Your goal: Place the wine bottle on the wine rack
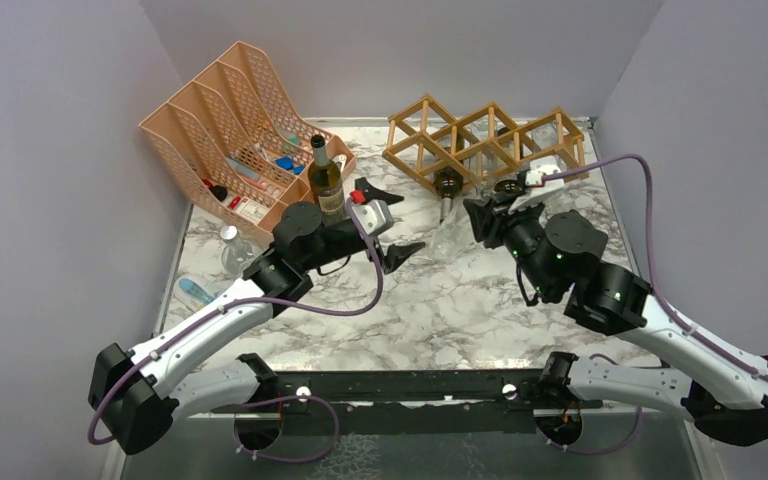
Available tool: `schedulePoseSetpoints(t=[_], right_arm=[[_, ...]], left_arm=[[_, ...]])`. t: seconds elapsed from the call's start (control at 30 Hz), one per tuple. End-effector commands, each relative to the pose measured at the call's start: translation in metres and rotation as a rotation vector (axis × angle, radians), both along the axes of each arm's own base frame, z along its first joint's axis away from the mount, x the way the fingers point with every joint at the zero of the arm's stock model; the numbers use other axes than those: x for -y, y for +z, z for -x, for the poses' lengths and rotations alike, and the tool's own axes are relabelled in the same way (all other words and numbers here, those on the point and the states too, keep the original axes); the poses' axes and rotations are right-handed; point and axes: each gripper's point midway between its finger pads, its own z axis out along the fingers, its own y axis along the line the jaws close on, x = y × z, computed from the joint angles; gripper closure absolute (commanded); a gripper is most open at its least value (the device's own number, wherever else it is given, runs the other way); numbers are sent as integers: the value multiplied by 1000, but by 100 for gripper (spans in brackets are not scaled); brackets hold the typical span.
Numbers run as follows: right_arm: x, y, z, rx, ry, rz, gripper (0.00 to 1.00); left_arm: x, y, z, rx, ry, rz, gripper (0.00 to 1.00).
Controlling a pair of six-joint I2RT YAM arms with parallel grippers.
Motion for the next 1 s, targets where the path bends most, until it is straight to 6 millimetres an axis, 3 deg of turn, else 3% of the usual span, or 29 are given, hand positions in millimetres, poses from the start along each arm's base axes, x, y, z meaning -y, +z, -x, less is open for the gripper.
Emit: schedulePoseSetpoints(t=[0.0, 0.2, 0.4, 0.73, 0.97], right_arm=[[21, 20, 7, 33, -38, -49, 99], [17, 34, 19, 70, 58, -62, 99], [2, 45, 31, 104, 178, -79, 99], [-28, 53, 51, 140, 380, -83, 99], [-35, 52, 56, 140, 427, -75, 97]], left_arm=[[26, -10, 39, 68, -299, -19, 1], [42, -44, 41, 18, -395, -77, 1], [58, -61, 31, -69, -423, -85, 1], [67, -66, 13, -120, -364, -57, 2], [64, -53, 19, -82, -374, -21, 28]])
